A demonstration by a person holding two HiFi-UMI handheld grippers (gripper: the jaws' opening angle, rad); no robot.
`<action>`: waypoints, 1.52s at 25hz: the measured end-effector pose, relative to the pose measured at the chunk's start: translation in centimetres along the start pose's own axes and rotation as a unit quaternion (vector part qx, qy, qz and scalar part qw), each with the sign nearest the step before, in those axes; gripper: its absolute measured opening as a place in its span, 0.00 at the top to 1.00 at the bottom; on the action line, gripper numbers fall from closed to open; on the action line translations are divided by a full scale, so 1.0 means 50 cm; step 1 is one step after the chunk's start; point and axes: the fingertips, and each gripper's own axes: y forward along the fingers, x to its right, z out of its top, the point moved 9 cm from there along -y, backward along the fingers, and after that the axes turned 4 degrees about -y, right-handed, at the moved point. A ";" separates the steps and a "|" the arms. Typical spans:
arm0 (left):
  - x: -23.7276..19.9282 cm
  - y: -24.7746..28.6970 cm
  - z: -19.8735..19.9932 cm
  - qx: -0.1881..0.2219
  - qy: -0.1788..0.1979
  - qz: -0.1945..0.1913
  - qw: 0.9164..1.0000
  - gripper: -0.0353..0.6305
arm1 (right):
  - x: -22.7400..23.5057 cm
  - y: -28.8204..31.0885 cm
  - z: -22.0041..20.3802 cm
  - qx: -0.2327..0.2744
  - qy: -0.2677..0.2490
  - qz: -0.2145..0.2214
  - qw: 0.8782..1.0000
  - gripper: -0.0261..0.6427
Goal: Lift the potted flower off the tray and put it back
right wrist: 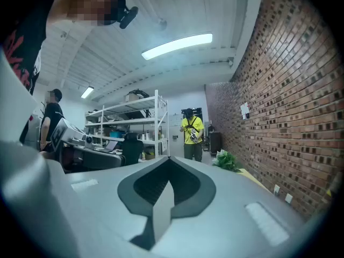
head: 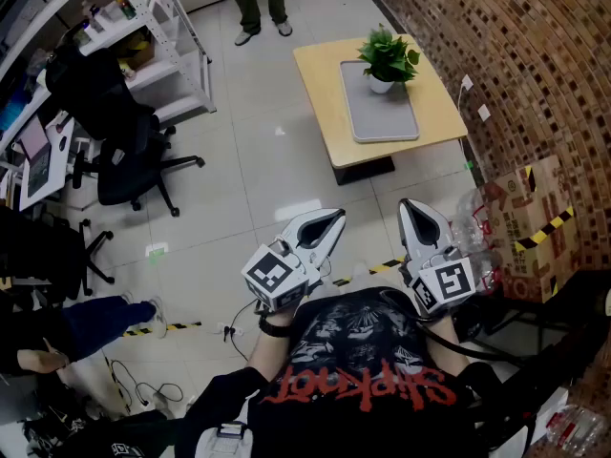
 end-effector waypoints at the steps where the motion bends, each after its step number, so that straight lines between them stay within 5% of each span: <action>1: -0.014 -0.003 0.002 0.001 -0.007 0.001 1.000 0.96 | -0.001 0.007 -0.002 0.001 -0.001 -0.001 1.000 0.96; 9: -0.090 0.011 -0.024 -0.006 -0.032 0.007 0.999 0.96 | 0.019 0.068 -0.032 -0.048 -0.048 0.003 0.998 0.96; 18: -0.238 0.123 -0.066 -0.047 -0.080 0.042 0.995 0.96 | 0.132 0.296 -0.090 -0.060 -0.030 0.089 0.994 0.96; 22: -0.314 0.220 -0.017 -0.065 -0.064 0.047 0.995 0.96 | 0.224 0.421 -0.062 -0.021 -0.036 0.116 0.992 0.96; 28: -0.414 0.344 0.077 -0.057 -0.054 0.050 0.996 0.96 | 0.387 0.540 -0.093 -0.036 -0.013 0.100 0.994 0.96; 33: -0.490 0.400 0.055 -0.096 -0.082 0.019 0.992 0.96 | 0.475 0.578 -0.229 -0.041 0.023 0.029 0.998 0.96; 35: -0.518 0.411 0.051 -0.106 -0.096 0.010 0.990 0.96 | 0.494 0.595 -0.313 -0.061 0.038 -0.002 0.997 0.82; 36: -0.529 0.413 0.055 -0.112 -0.099 0.007 0.989 0.96 | 0.501 0.606 -0.357 -0.078 0.050 -0.019 0.996 0.64; 38: -0.556 0.418 0.072 -0.117 -0.098 0.004 0.988 0.96 | 0.526 0.638 -0.440 -0.109 0.068 -0.051 0.990 0.12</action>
